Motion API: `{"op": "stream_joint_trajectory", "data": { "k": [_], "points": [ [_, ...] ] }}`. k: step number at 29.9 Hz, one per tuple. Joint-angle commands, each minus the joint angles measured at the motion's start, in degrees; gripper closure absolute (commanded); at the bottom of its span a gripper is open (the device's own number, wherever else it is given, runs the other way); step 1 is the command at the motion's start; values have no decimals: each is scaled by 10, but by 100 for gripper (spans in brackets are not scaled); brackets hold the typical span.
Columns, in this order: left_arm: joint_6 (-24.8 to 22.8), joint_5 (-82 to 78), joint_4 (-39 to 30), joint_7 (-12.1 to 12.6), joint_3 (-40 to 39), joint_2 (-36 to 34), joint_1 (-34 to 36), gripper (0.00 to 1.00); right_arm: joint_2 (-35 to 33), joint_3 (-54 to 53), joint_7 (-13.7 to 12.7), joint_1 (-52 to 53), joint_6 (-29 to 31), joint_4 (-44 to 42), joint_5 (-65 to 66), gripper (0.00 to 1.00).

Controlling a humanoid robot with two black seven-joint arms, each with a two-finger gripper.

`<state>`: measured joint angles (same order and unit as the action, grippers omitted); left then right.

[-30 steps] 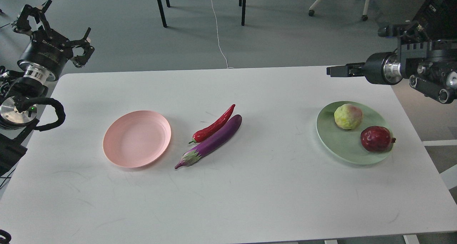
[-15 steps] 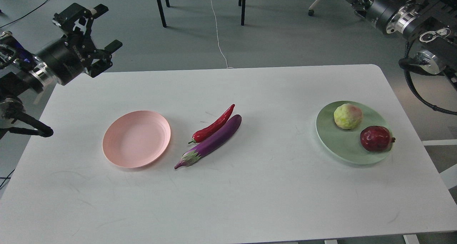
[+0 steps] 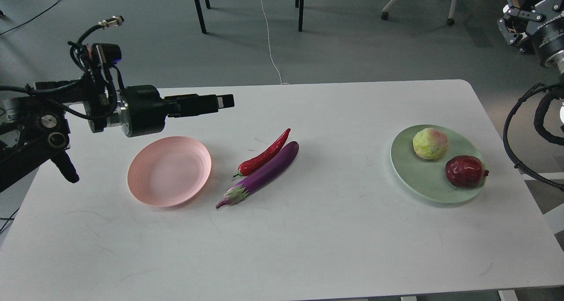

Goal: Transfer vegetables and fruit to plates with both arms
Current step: 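Grasp the purple eggplant with the left gripper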

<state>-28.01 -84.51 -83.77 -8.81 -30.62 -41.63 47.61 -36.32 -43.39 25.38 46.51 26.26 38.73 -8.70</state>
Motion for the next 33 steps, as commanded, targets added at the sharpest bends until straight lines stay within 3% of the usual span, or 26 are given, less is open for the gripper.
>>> {"op": "stream_joint_trajectory", "data": {
  "k": [1,5,13,14,17,22,31,33],
  "points": [
    [0,-148,5,8,28,59,14,2,-7,-28,4,-62,17,27,-39,2],
    [0,-296,26,8,61,131,13,3,-5,-91,5,-144,17,50,-40,2],
    [15,-350,91,8,144,183,14,22,1,-128,19,-237,17,56,-40,2],
    [26,-352,93,8,152,185,13,26,1,-128,21,-241,17,55,-40,2],
    [32,-355,112,13,177,188,13,49,1,-133,24,-252,17,50,-40,2],
    [36,-355,157,20,185,209,14,49,2,-140,26,-270,17,45,-40,2],
    [37,-356,170,40,189,210,8,47,17,-145,26,-277,17,48,-40,2],
    [51,-355,169,38,193,210,2,55,21,-148,26,-277,17,48,-40,2]
  ]
}}
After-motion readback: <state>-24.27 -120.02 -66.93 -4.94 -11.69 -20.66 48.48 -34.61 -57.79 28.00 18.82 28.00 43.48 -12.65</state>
